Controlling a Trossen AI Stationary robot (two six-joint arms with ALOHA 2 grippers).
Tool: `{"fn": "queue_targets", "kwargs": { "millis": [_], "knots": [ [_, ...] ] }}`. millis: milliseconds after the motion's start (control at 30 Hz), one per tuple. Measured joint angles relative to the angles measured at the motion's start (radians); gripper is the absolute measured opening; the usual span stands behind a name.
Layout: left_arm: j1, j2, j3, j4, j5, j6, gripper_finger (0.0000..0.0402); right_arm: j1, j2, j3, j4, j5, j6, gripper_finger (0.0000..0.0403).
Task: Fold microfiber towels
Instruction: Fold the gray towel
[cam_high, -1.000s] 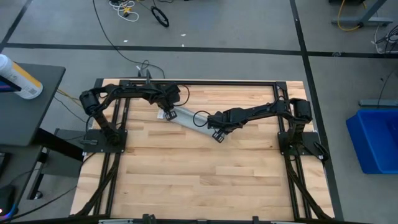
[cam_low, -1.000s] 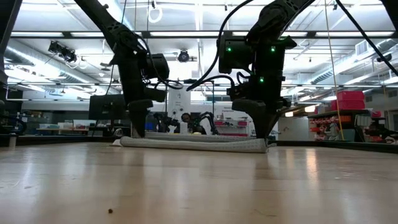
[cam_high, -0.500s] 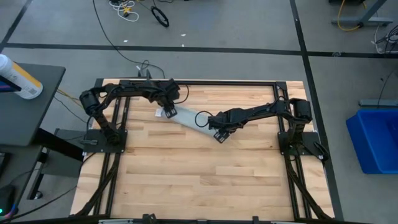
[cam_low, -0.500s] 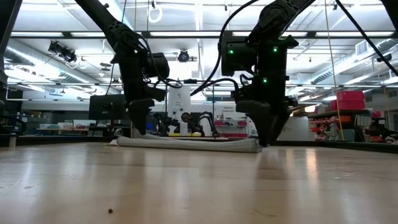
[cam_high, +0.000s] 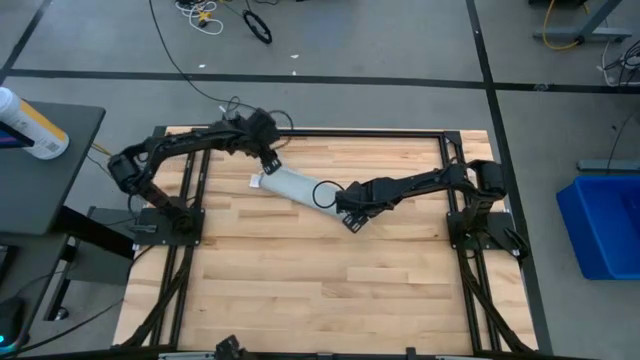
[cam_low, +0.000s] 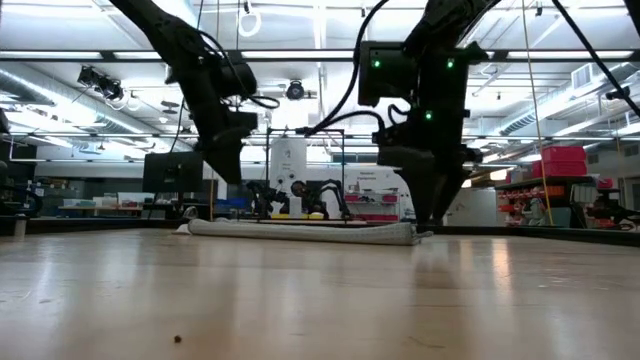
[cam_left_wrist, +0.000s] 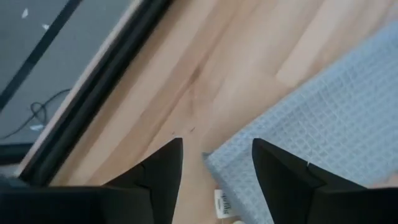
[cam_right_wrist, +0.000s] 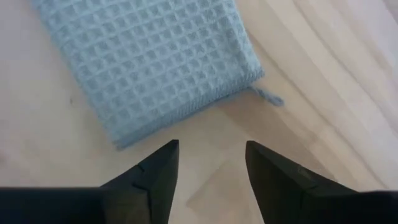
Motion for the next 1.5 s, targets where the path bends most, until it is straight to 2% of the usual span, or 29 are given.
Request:
{"fn": "queue_targets", "kwargs": {
  "millis": [167, 367, 500, 667, 800, 1000, 1167, 1500],
  "knots": [
    [0.011, -0.066, 0.000, -0.038, 0.099, -0.083, 0.0206, 0.060, -0.037, 0.000, 0.006, -0.024, 0.087, 0.0208],
    [-0.052, -0.085, 0.000, -0.042, 0.200, -0.156, 0.0206, 0.154, -0.104, 0.000, 0.095, -0.030, 0.219, 0.0191],
    [-0.091, -0.085, 0.000, -0.039, 0.249, -0.136, 0.0206, 0.186, -0.131, 0.001, 0.201, -0.025, 0.402, 0.0183],
    [-0.095, -0.085, 0.000, -0.015, 0.260, -0.087, 0.0206, 0.183, -0.135, -0.001, 0.316, 0.078, 0.663, 0.0196],
    [-0.064, -0.085, 0.000, -0.014, 0.286, -0.056, 0.0206, 0.162, -0.135, -0.045, 0.438, 0.155, 0.781, 0.0215],
    [0.005, -0.085, 0.000, -0.014, 0.306, -0.021, 0.0206, 0.118, -0.136, -0.140, 0.450, 0.105, 0.837, 0.0215],
    [0.047, -0.085, 0.000, -0.013, 0.301, -0.021, 0.0206, 0.105, -0.189, -0.208, 0.445, 0.042, 0.839, 0.0208],
    [0.087, -0.085, 0.000, -0.018, 0.342, -0.024, 0.0206, 0.095, -0.298, -0.336, 0.428, 0.026, 0.931, 0.0229]
  ]
}}
